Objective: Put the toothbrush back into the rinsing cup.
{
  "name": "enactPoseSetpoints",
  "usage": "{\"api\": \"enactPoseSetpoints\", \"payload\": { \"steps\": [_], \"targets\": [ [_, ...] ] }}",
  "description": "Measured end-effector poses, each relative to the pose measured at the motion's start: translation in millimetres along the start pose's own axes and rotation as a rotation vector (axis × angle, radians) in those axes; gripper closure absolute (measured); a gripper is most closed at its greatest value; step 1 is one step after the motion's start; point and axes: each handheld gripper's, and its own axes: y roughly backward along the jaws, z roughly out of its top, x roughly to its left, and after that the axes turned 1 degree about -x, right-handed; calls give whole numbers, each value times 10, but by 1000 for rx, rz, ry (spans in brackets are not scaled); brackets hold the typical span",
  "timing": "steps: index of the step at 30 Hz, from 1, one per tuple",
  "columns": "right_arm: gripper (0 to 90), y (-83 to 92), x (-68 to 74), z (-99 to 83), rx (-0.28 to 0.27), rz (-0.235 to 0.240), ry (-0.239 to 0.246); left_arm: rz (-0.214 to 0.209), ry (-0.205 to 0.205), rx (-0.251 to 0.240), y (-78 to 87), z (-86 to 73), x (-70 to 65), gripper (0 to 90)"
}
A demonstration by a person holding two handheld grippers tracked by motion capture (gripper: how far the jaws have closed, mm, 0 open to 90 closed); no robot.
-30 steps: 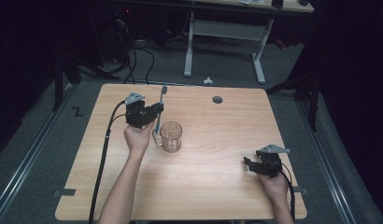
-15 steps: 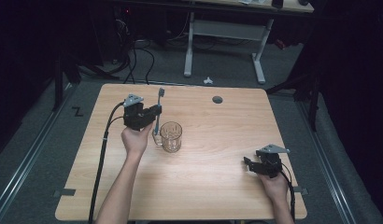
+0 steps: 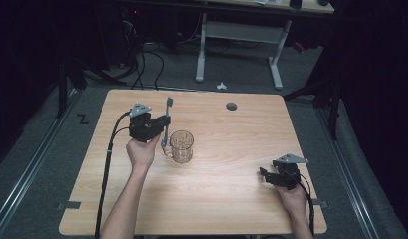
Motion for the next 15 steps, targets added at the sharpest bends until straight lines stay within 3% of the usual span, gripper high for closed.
{"api": "enactPoseSetpoints", "payload": {
  "steps": [10, 15],
  "targets": [
    [346, 0, 0, 0, 0, 0, 0, 5, -2, 25, 28, -23, -4, 796],
    [346, 0, 0, 0, 0, 0, 0, 3, 10, 15, 54, -48, 9, 795]
  ]
}}
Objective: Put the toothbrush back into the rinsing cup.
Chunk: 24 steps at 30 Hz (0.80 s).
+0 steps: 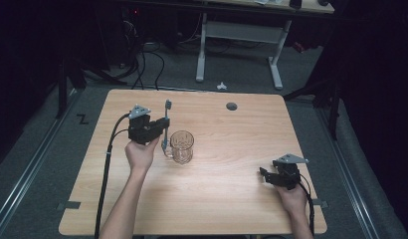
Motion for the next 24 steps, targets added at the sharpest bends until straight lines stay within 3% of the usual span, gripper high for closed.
{"api": "enactPoseSetpoints", "payload": {
  "steps": [9, 15, 24],
  "targets": [
    [346, 0, 0, 0, 0, 0, 0, -2, 3, -1, 52, -35, 6, 794],
    [346, 0, 0, 0, 0, 0, 0, 4, -16, 10, 74, -57, -20, 793],
    [346, 0, 0, 0, 0, 0, 0, 6, -3, 16, 111, -139, 16, 791]
  ]
}}
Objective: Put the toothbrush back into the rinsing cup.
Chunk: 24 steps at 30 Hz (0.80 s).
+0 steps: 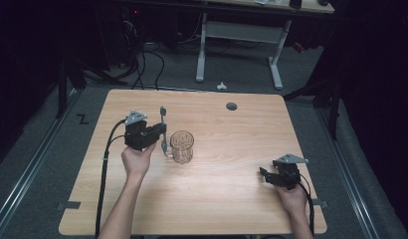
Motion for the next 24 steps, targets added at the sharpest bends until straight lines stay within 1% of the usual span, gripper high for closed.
{"api": "enactPoseSetpoints", "payload": {
  "steps": [9, 17, 24],
  "targets": [
    [346, 0, 0, 0, 0, 0, 0, 6, -28, 14, -3, -25, -48, 791],
    [346, 0, 0, 0, 0, 0, 0, 6, -21, 14, 2, -88, -33, 791],
    [346, 0, 1, 0, 0, -1, 0, 3, -25, 11, 10, -143, -18, 791]
  ]
}}
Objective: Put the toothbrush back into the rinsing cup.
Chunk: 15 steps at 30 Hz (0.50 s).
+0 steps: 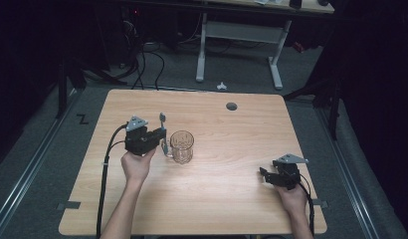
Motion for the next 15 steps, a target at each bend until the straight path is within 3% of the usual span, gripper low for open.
{"api": "enactPoseSetpoints", "payload": {
  "steps": [15],
  "targets": [
    [346, 0, 0, 0, 0, 0, 0, -2, -3, -25, -62, -87, 6, 797]
  ]
}}
